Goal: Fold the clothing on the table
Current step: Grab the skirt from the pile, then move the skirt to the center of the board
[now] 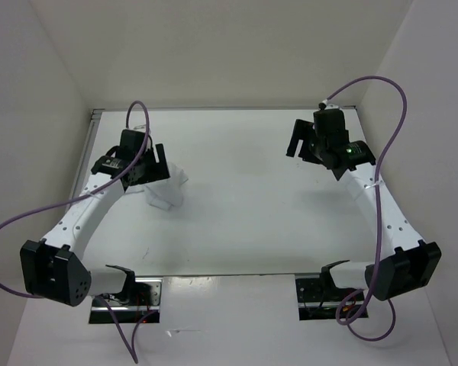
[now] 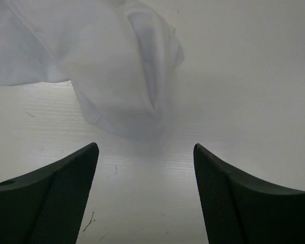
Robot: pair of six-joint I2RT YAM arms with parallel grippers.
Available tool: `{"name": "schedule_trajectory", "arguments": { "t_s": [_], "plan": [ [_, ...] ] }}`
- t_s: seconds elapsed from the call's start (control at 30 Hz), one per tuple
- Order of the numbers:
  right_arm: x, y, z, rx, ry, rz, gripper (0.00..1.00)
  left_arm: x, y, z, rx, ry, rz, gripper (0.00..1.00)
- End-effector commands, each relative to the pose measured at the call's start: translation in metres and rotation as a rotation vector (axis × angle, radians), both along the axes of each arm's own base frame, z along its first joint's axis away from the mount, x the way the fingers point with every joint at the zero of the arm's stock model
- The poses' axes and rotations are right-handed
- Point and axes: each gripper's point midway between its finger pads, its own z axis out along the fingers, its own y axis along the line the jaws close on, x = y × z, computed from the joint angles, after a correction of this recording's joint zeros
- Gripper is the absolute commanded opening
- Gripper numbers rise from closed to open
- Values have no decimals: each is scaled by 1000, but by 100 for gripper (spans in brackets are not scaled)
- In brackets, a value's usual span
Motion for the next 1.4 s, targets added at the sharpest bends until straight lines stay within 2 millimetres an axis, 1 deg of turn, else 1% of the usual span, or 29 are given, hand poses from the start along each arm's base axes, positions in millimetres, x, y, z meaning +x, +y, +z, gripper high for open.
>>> {"name": "schedule_trajectory", "arguments": {
  "t_s": [0.0, 0.07, 0.13, 0.17, 0.2, 0.27, 0.3, 0.4, 0.5, 0.57, 0.6, 0.63, 0.67, 0.7, 0.77, 0.8, 0.83, 0.87, 0.93, 0.97, 1.07, 1.1, 1.13, 1.17, 1.2, 1.23, 1.27, 1.33, 1.37],
  "plan": [
    [-4, -2, -13, -13, 38, 16, 88, 21, -1, -2, -36, -60, 70, 83],
    [-5, -2, -17, -15, 46, 16, 88, 29, 1, -15, -53, -59, 146, 81],
    [-8, -3, -9, -9, 23, 16, 88, 39, 0, -22, -75, -69, 180, 76],
    [-8, -5, -9, -15, 21, 9, 88, 42, 4, -27, -90, -68, 228, 66],
    [-10, -5, -7, -15, 21, 9, 88, 44, 3, -30, -100, -63, 241, 62],
    [-13, -8, -7, -21, 17, 1, 88, 47, 5, -50, -97, -9, 273, 55],
    [-14, -10, -8, -30, 24, -9, 88, 47, 5, -63, -88, 38, 283, 55],
    [-19, -13, -11, -30, 25, -21, 88, 47, 1, -82, -91, 100, 280, 55],
    [-22, -16, -10, -36, 27, -28, 88, 48, -7, -116, -100, 185, 261, 55],
    [-22, -17, -10, -43, 25, -37, 88, 47, -12, -129, -110, 221, 250, 53],
    [-23, -18, -12, -46, 34, -37, 88, 47, -18, -133, -127, 234, 217, 30],
    [-23, -19, -12, -51, 33, -43, 88, 50, -24, -136, -129, 238, 191, 14],
    [-22, -19, -8, -49, 24, -44, 88, 54, -27, -132, -137, 229, 166, 0],
    [-22, -19, -8, -49, 24, -44, 88, 59, -50, -114, -188, 185, 80, 0],
    [-22, -19, -8, -49, 24, -44, 88, 76, -81, -65, -252, 61, -71, 0],
    [-22, -19, -8, -49, 24, -44, 88, 72, -112, -24, -338, -12, -203, 0],
    [-20, -19, -6, -46, 14, -44, 88, 73, -127, 3, -377, -62, -274, 0],
    [-20, -19, -6, -46, 13, -44, 88, 82, -142, 55, -398, -179, -383, 0],
    [-18, -18, -5, -44, 5, -44, 88, 69, -158, 97, -431, -215, -486, 0],
    [-15, -15, -6, -36, 7, -35, 88, 65, -156, 136, -426, -289, -509, 0],
    [-13, -14, -11, -20, 17, -35, 88, 54, -147, 171, -410, -373, -507, 0],
    [-13, -14, -11, -19, 17, -35, 88, 46, -139, 191, -412, -424, -502, 0],
    [-12, -14, -14, -19, 17, -35, 88, 44, -130, 187, -409, -418, -472, 0],
    [-13, -12, -14, -7, 19, -34, 88, 39, -123, 191, -409, -432, -449, 0],
    [-13, -12, -14, -7, 19, -34, 88, 36, -120, 183, -406, -410, -423, 0],
    [-12, -10, -17, -2, 30, -26, 88, 42, -107, 157, -362, -361, -354, 3],
    [-13, -10, -20, -5, 38, -26, 88, 39, -102, 137, -347, -301, -322, 10],
    [-12, -8, -19, 4, 32, -18, 88, 35, -97, 97, -317, -203, -289, 33],
    [-12, -8, -19, 11, 32, -24, 87, 29, -93, 51, -293, -92, -268, 47]
  ]
}}
